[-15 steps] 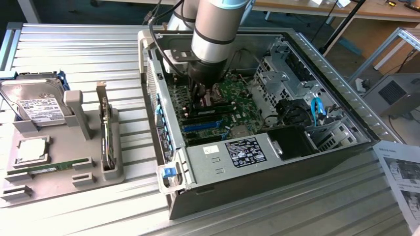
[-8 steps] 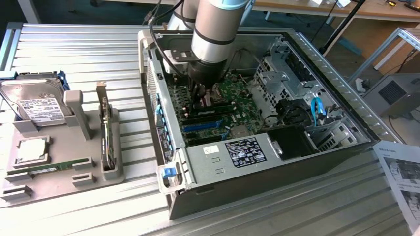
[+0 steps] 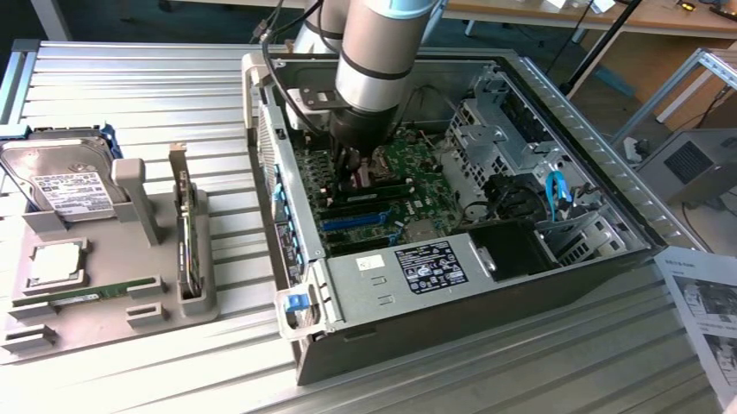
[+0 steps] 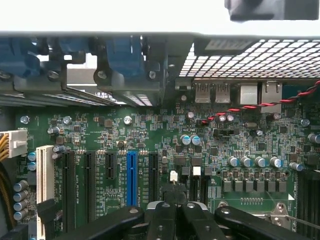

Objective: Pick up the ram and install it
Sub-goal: 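Press down the ram until it locks into place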

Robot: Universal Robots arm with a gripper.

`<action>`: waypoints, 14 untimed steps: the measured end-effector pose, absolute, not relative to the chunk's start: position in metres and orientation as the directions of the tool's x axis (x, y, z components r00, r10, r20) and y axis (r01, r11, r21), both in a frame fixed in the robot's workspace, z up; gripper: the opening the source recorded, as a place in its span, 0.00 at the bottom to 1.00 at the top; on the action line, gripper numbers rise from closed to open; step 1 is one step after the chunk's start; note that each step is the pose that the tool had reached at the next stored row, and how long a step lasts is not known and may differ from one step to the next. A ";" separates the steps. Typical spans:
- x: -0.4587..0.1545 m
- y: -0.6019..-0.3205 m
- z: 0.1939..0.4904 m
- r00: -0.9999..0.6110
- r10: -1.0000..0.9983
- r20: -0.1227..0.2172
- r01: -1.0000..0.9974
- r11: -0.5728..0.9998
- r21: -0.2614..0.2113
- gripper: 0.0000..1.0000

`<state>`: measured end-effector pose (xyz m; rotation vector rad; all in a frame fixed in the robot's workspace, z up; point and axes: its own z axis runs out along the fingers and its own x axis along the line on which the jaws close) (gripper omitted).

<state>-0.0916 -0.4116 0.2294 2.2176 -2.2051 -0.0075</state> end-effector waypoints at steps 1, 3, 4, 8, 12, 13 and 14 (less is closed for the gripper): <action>-0.092 -0.412 0.229 0.006 -1.000 0.007 -1.000 -0.006 0.014 0.11; -0.091 -0.411 0.233 0.006 -1.000 0.005 -1.000 -0.006 0.013 0.11; -0.091 -0.411 0.237 0.006 -1.000 0.006 -1.000 -0.006 0.013 0.11; -0.092 -0.412 0.247 0.006 -1.000 0.006 -1.000 -0.006 0.013 0.11; -0.092 -0.412 0.260 0.006 -1.000 0.006 -1.000 -0.006 0.013 0.11; -0.092 -0.412 0.262 0.006 -1.000 0.006 -1.000 -0.006 0.013 0.11; -0.092 -0.412 0.264 0.006 -1.000 0.006 -1.000 -0.006 0.013 0.11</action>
